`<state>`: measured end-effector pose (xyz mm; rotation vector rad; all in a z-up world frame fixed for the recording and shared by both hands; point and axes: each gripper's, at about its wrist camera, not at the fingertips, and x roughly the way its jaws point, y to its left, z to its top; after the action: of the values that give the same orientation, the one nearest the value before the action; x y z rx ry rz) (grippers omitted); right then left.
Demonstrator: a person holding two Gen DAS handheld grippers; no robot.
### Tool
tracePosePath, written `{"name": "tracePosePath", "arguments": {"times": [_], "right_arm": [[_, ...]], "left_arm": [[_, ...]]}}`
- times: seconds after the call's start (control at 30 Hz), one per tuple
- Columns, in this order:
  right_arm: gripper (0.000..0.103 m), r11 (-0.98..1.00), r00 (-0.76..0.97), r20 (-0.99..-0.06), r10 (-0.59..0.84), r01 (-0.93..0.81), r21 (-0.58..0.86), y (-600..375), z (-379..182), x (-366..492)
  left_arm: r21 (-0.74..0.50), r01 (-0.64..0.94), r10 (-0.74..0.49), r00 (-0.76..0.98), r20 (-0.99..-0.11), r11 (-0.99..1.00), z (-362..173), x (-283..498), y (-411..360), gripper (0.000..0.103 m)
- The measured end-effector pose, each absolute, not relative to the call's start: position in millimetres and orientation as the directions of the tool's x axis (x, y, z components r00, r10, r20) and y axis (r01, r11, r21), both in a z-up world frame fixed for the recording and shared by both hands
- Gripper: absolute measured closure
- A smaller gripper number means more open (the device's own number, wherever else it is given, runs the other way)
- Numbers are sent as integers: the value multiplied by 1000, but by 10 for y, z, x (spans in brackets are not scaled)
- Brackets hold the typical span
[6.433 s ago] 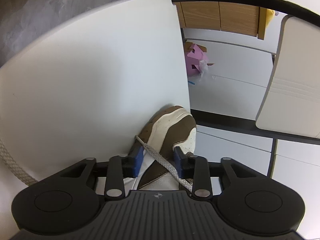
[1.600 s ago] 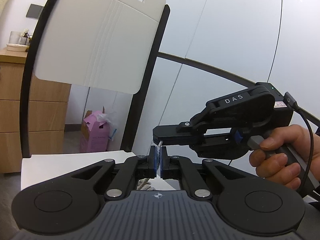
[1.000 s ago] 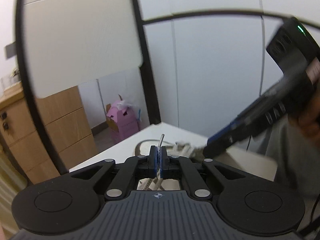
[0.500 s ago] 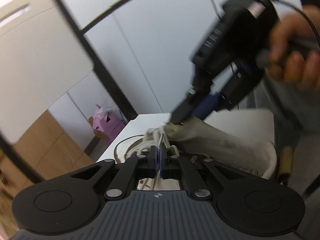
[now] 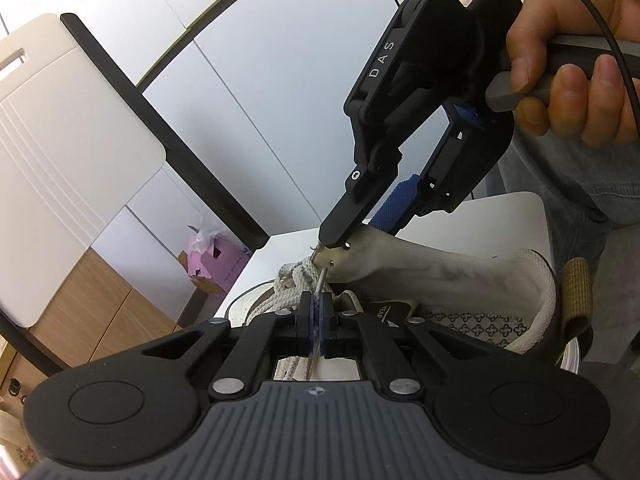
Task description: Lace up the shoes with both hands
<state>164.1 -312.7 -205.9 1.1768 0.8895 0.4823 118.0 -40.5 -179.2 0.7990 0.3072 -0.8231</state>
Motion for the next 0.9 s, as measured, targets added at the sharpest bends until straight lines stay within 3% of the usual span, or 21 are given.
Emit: {"name": "tracePosePath", "arguments": {"times": [0.67,0.8,0.9], "right_arm": [[78,372,575,-361,734,104,923,-3110,-2034,1648],[77,382,627,-320,710,39,923,-3167,-1920,1583],[77,440,670,-358,650,53,897,-3247,-1883,1532]], "left_arm": [[582,753,-543,641,-542,307,-1842,1166,-488,101],[589,748,-539,646,-540,307,-1863,1153,-512,101],[585,747,-538,649,-538,316,-1862,1159,-518,101]]}}
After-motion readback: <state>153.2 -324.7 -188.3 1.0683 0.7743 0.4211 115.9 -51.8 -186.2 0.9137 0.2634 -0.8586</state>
